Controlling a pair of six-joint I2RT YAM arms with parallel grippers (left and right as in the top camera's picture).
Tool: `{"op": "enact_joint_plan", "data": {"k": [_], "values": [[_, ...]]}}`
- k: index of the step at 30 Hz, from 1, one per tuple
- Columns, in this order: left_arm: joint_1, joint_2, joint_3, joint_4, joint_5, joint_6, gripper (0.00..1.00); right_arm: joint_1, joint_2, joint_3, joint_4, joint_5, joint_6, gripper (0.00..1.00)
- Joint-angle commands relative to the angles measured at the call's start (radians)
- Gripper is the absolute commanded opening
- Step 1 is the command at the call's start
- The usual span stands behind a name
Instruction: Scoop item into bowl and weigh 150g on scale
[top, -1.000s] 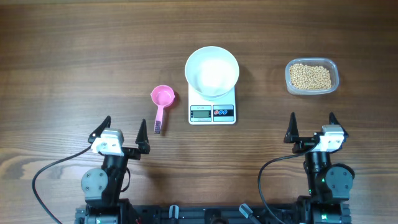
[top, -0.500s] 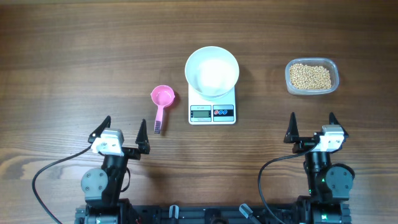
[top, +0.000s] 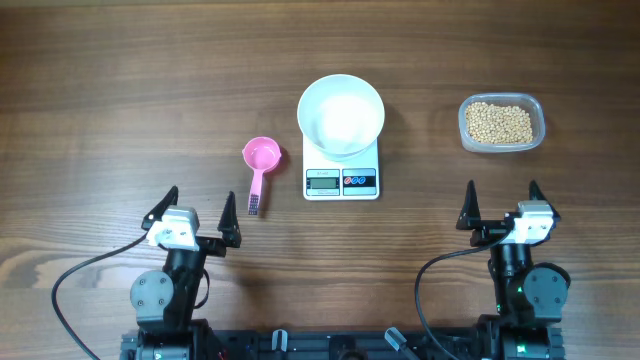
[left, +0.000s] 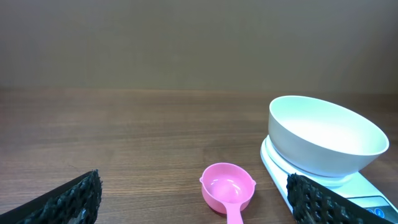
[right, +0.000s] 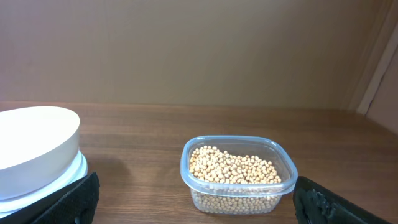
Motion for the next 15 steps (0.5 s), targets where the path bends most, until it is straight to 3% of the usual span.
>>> {"op": "enact_joint_plan", "data": {"k": [1,11,15], "values": [[0.008,0.005,-0.01,0.001,-0.01,-0.013,1.0,0.004,-0.002,-0.003,0.003,0.01,-0.006,1.0],[0.008,0.005,-0.01,0.002,-0.011,-0.01,1.0,0.004,-0.002,-0.003,0.003,0.01,-0.006,1.0],[0.008,0.005,-0.01,0.02,0.108,-0.009,1.0,0.004,-0.002,-0.003,0.003,0.01,-0.006,1.0]]}}
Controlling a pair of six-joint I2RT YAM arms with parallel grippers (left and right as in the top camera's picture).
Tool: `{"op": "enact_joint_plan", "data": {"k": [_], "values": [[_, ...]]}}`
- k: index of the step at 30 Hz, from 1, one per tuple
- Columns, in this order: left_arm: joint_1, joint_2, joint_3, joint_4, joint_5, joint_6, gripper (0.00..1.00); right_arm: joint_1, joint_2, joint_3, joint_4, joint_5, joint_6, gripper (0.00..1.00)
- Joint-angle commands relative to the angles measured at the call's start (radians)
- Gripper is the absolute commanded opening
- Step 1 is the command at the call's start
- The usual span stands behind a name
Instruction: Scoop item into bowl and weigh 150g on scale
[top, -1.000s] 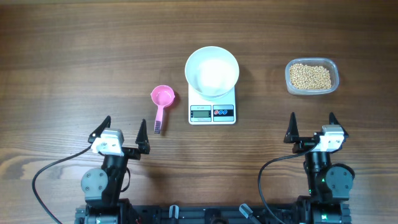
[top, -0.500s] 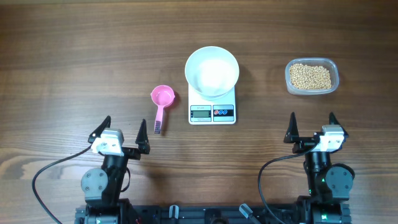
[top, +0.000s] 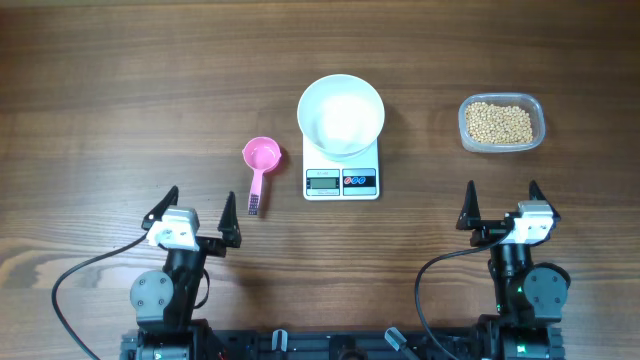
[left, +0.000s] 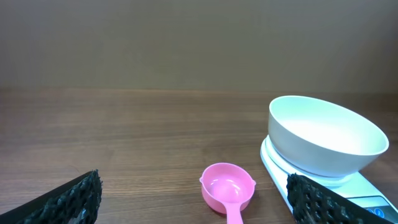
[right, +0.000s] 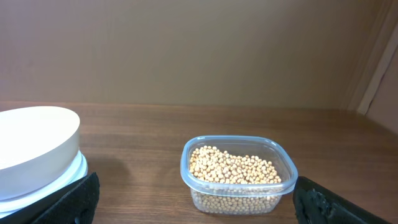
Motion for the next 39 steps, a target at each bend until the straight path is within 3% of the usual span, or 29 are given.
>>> {"op": "enact_joint_plan", "data": {"k": [1,5,8,14,17,22,28,32,36,39], "values": [[0.008,0.005,-0.01,0.031,0.106,-0.009,1.0,0.004,-0.002,-0.003,0.003,0.01,-0.006,1.0],[0.008,0.005,-0.01,0.051,0.103,-0.01,1.0,0.004,-0.002,-0.003,0.003,0.01,-0.006,1.0],[0.008,0.005,-0.01,0.089,0.188,-0.009,1.0,0.004,-0.002,-0.003,0.003,0.01,-0.007,1.0],[0.011,0.005,-0.007,0.351,0.251,-0.009,1.0,0.004,-0.002,-0.003,0.003,0.01,-0.006,1.0],[0.025,0.005,0.026,0.396,0.252,-0.042,1.0,0.004,-0.002,-0.003,0.003,0.01,-0.006,1.0],[0.047,0.034,0.19,0.242,0.271,-0.099,1.0,0.004,-0.002,-0.003,0.003,0.01,-0.006,1.0],[0.063,0.255,0.503,-0.087,0.307,-0.098,1.0,0.004,-0.002,-0.003,0.003,0.01,-0.006,1.0],[0.063,0.392,0.613,-0.084,0.445,-0.098,1.0,0.004,-0.002,-0.003,0.003,0.01,-0.006,1.0],[0.063,0.451,0.649,-0.03,0.476,-0.144,1.0,0.004,-0.002,-0.003,0.003,0.01,-0.006,0.99],[0.063,0.534,0.749,-0.119,0.475,-0.169,1.0,0.004,-0.002,-0.003,0.003,0.01,-0.006,1.0]]}}
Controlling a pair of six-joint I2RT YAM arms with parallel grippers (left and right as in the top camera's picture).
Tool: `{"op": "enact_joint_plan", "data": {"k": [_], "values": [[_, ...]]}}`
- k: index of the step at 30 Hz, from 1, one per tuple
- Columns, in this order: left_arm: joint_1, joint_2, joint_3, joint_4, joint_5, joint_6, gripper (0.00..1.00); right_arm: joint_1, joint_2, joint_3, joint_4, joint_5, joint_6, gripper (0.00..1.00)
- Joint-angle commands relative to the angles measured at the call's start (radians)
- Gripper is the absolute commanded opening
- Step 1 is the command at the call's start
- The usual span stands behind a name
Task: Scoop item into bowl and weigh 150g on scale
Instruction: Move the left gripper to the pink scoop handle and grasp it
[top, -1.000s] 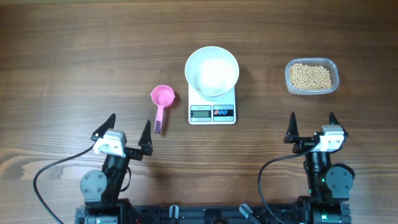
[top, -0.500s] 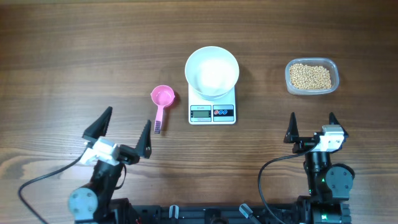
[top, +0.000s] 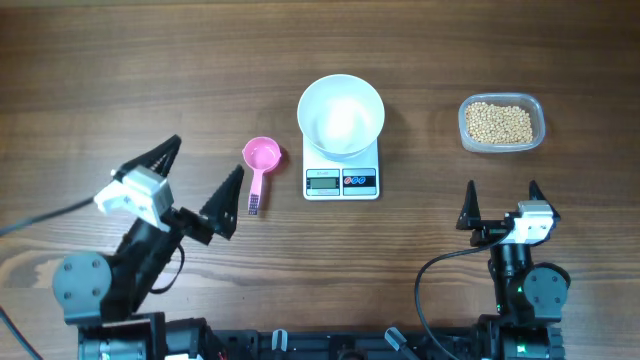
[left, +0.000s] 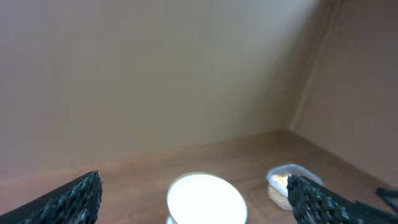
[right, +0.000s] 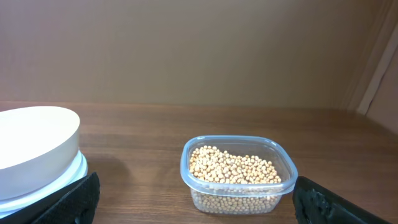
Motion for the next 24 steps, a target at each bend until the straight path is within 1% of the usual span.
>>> {"op": "enact_joint_plan", "data": {"k": [1,3,4,5,6,7,8,10,12,14,16,17,19,23,24], "values": [[0.006,0.115,0.164,-0.135,0.031,-0.051,1.0,0.004,-0.002,-0.003,0.003,0.01,-0.006,1.0],[0.006,0.198,0.285,-0.312,-0.026,-0.05,1.0,0.004,-0.002,-0.003,0.003,0.01,-0.006,1.0],[0.006,0.256,0.365,-0.436,-0.061,-0.044,1.0,0.004,-0.002,-0.003,0.003,0.01,-0.006,1.0],[0.005,0.336,0.468,-0.601,-0.123,-0.044,1.0,0.004,-0.002,-0.003,0.003,0.01,-0.006,1.0],[0.005,0.391,0.53,-0.707,-0.163,-0.045,1.0,0.004,-0.002,-0.003,0.003,0.01,-0.006,0.99],[0.005,0.479,0.622,-0.864,-0.204,-0.048,1.0,0.004,-0.002,-0.003,0.003,0.01,-0.006,1.0],[0.005,0.552,0.688,-0.97,-0.208,-0.048,1.0,0.004,-0.002,-0.003,0.003,0.01,-0.006,1.0],[-0.002,0.669,0.772,-1.107,-0.169,-0.048,1.0,0.004,-0.002,-0.003,0.003,0.01,-0.006,1.0],[-0.011,0.777,0.821,-1.189,-0.086,-0.048,1.0,0.004,-0.002,-0.003,0.003,0.01,-0.006,1.0],[-0.011,0.861,0.825,-1.246,0.018,-0.047,1.0,0.004,-0.002,-0.003,0.003,0.01,-0.006,1.0],[-0.01,0.934,0.825,-1.28,0.035,-0.047,1.0,0.004,-0.002,-0.003,0.003,0.01,-0.006,1.0],[-0.011,0.968,0.825,-1.297,0.016,-0.047,1.0,0.004,-0.002,-0.003,0.003,0.01,-0.006,1.0],[-0.018,1.026,0.825,-1.345,-0.079,-0.066,1.0,0.004,-0.002,-0.003,0.003,0.01,-0.006,1.0],[-0.045,1.087,0.816,-1.405,-0.351,-0.193,1.0,0.004,-0.002,-0.003,0.003,0.01,-0.006,1.0],[-0.053,1.087,0.81,-1.4,-0.381,-0.21,1.0,0.004,-0.002,-0.003,0.003,0.01,-0.006,1.0]]}}
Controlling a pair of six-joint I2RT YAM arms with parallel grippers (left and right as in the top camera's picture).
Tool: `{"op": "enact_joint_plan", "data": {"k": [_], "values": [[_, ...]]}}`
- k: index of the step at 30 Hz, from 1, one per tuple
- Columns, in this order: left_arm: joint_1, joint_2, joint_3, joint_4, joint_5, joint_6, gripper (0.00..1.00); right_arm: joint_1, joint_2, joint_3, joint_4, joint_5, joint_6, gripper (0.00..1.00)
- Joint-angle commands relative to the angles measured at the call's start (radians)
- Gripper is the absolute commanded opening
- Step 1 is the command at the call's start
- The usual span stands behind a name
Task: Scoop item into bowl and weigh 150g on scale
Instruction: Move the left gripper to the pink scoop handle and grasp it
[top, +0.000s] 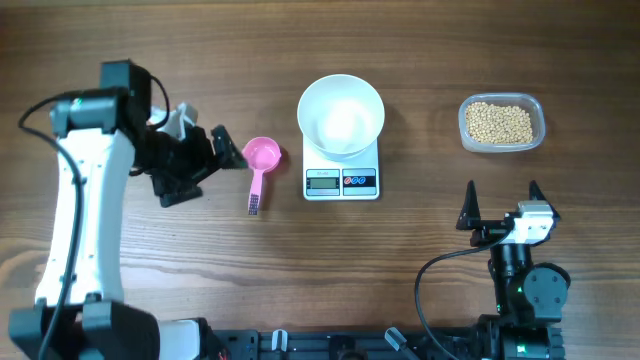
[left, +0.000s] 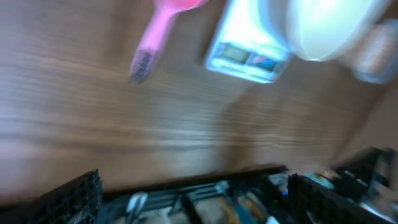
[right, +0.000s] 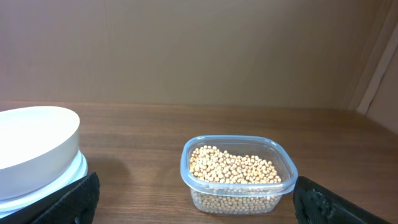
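A pink scoop (top: 258, 165) lies on the table left of the white scale (top: 341, 180), bowl end away from me. The empty white bowl (top: 341, 113) stands on the scale. A clear tub of soybeans (top: 501, 122) sits at the right. My left gripper (top: 198, 165) hangs open just left of the scoop, tilted down toward the table. Its blurred wrist view shows the scoop (left: 160, 34), scale (left: 247, 57) and bowl (left: 323, 28) from above. My right gripper (top: 500, 205) rests open near the front edge, facing the soybean tub (right: 239, 174).
The wooden table (top: 120, 60) carries only these items. The left arm (top: 85, 200) stretches along the left side. The robot bases and cables sit at the front edge (top: 340, 345). A wall stands behind the table in the right wrist view.
My left arm has reached forward and up the table; its open gripper has gone from the front left to just beside the pink scoop and now looks downward. The right arm is unchanged.
Both grippers first rested open at the front edge, the left facing the scoop and bowl. Then the left arm was raised and angled right, its camera looking over the bowl. Now it hangs open beside the scoop. Scoop, bowl, scale and tub have stayed put.
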Motion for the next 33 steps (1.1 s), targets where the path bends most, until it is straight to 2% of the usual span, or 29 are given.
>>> {"op": "enact_joint_plan", "data": {"k": [1,10,17,23,24,27,33], "values": [[-0.039,0.01,-0.01,0.001,-0.229,-0.114,1.0,0.004,-0.002,-0.003,0.003,0.01,-0.006,1.0],[-0.159,0.009,-0.124,0.208,-0.255,-0.134,1.0,0.004,-0.002,-0.002,0.003,0.01,-0.006,1.0],[-0.163,0.009,-0.136,0.242,-0.241,-0.132,1.0,0.004,-0.002,-0.003,0.003,0.01,-0.006,1.0],[-0.161,0.058,-0.203,0.324,-0.224,-0.061,1.0,0.004,-0.002,-0.003,0.003,0.01,-0.006,1.0],[-0.161,0.09,-0.226,0.352,-0.179,-0.013,1.0,0.004,-0.002,-0.003,0.003,0.01,-0.006,1.0],[-0.159,0.146,-0.232,0.409,-0.138,0.008,1.0,0.004,-0.002,-0.002,0.003,0.01,-0.006,1.0],[-0.16,0.239,-0.232,0.465,-0.095,0.021,0.87,0.004,-0.002,-0.003,0.003,0.01,-0.006,1.0]]}}
